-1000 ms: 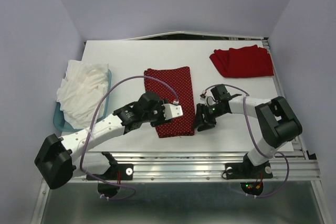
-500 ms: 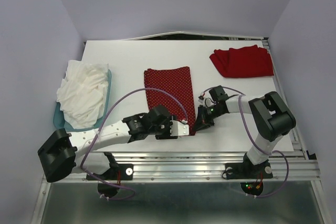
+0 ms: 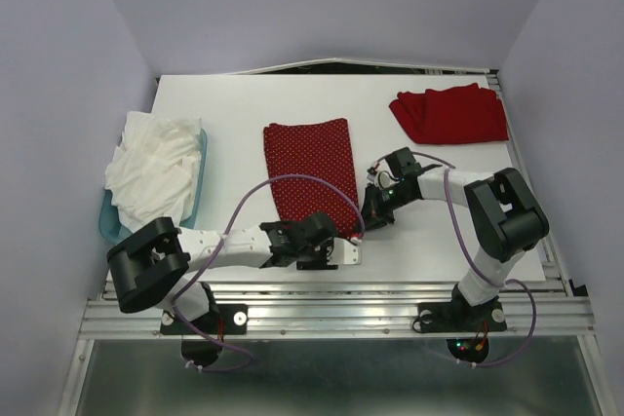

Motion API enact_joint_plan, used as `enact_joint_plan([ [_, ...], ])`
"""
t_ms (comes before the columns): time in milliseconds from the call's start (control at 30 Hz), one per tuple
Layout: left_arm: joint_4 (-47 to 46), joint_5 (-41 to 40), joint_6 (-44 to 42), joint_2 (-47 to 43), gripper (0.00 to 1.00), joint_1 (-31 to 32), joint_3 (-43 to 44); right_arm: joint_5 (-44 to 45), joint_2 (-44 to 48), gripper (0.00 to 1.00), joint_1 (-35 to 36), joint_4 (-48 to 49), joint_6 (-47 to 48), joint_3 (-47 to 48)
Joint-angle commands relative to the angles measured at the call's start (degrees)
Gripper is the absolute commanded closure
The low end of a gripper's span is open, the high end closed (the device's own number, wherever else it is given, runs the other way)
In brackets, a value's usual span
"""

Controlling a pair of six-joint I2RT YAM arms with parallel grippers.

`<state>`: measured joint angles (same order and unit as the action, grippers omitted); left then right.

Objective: Fold and stack the skirts
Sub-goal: Fold the skirt

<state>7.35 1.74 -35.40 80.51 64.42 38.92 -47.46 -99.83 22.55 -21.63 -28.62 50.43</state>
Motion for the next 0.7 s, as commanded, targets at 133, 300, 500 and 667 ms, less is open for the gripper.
enact_joint_plan([
  [133, -6.03, -7.18, 2.88, 4.56, 0.49, 0.27, 1.87, -3.07, 1.92, 0.99, 0.04, -3.07, -1.88, 2.47],
  [300, -6.30, -7.10, 3.23, 7.02, 0.63, 0.26, 1.43, -3.25, 2.10, 0.99, 0.04, -4.12, -1.00, 2.48],
  [500, -5.51, -5.79, 2.35, 6.33, 0.56, 0.35, 1.43, -2.63, 1.92, 0.99, 0.04, -4.30, -1.00, 2.30],
  [667, -4.02, -2.62, 2.96, 2.90, 0.44, 0.27, 1.16, -2.72, 1.22, 0.99, 0.04, -4.74, -0.56, 2.91],
])
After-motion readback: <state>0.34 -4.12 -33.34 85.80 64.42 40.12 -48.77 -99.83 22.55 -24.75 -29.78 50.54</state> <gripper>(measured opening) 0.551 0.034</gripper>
